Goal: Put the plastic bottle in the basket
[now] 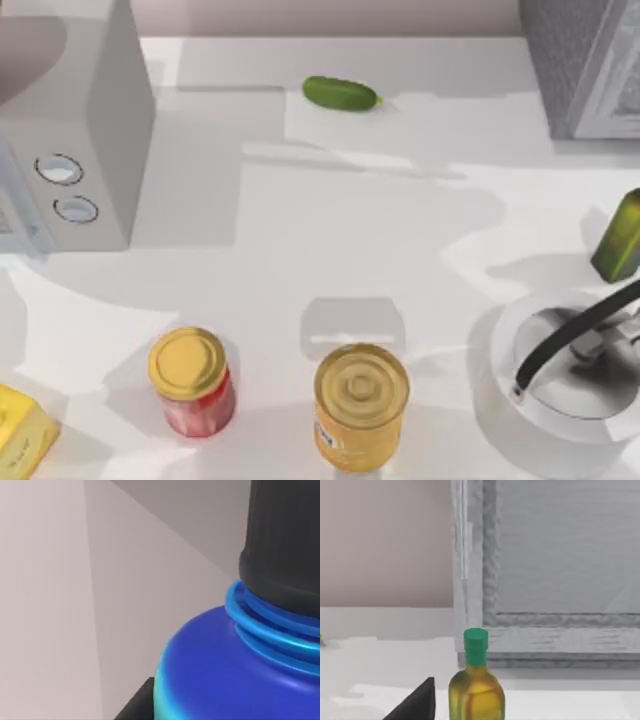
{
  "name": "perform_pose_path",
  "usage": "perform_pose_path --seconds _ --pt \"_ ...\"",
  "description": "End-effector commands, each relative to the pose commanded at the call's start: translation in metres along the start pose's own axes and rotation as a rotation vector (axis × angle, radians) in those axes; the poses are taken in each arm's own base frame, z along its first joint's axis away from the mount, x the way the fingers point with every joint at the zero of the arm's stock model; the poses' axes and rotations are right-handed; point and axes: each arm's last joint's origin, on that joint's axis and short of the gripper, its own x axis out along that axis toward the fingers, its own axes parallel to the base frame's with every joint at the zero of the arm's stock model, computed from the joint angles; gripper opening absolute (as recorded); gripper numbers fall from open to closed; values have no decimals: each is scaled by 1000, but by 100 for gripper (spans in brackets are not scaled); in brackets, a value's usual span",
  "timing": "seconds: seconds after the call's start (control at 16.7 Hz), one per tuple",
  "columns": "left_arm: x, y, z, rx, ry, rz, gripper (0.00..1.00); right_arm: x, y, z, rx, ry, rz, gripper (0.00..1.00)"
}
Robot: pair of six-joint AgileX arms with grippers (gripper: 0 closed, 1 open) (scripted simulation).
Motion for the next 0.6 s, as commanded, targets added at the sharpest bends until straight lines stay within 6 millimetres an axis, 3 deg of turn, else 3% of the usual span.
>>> perform_pose_path --seconds 0.6 --pt "17 -3 -10 9 -12 1 0 0 0 0 0 0 0 100"
